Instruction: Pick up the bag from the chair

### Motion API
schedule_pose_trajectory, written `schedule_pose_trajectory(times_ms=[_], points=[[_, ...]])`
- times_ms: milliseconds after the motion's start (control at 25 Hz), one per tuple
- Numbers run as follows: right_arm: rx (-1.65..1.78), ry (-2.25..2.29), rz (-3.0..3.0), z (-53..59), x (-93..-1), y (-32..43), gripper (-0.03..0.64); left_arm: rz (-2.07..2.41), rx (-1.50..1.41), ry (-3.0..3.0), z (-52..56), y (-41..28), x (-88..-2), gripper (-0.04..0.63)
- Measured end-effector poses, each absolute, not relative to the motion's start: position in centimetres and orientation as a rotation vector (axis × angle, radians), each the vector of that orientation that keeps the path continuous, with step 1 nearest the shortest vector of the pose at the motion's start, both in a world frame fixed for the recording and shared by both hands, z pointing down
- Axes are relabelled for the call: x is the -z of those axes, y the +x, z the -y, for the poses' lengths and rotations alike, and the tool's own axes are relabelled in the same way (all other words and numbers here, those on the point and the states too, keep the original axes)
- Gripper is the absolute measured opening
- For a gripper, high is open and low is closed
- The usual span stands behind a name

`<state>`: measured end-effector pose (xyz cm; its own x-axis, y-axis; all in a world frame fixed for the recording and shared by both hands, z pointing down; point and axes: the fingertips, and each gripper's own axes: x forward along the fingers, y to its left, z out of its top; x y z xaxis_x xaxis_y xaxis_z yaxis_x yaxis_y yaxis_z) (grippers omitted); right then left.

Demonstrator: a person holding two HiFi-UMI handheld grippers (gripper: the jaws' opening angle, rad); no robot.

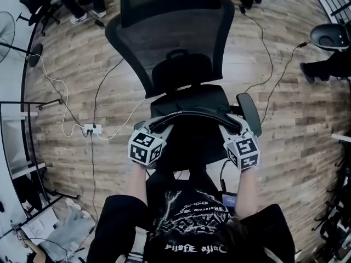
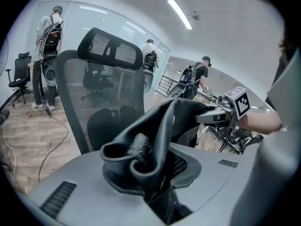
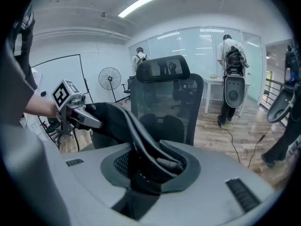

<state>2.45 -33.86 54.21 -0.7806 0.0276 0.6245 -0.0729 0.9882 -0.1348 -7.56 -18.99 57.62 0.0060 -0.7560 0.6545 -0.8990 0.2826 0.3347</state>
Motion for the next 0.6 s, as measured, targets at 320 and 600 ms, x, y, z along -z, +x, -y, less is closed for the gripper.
schedule_pose_trajectory(times_ms=[320,600], points=[[-0.176,0.015,2.487,31.7,-50.3,2.7,0.115,1.803,-0.254,1.552,17.3,-7.8,-53.7,0.089],[-0.158,0.015,2.534,30.1,-46.9,2.6,0.115,1.836,-0.287,1.591,15.9,-8.1,-50.0,0.089]])
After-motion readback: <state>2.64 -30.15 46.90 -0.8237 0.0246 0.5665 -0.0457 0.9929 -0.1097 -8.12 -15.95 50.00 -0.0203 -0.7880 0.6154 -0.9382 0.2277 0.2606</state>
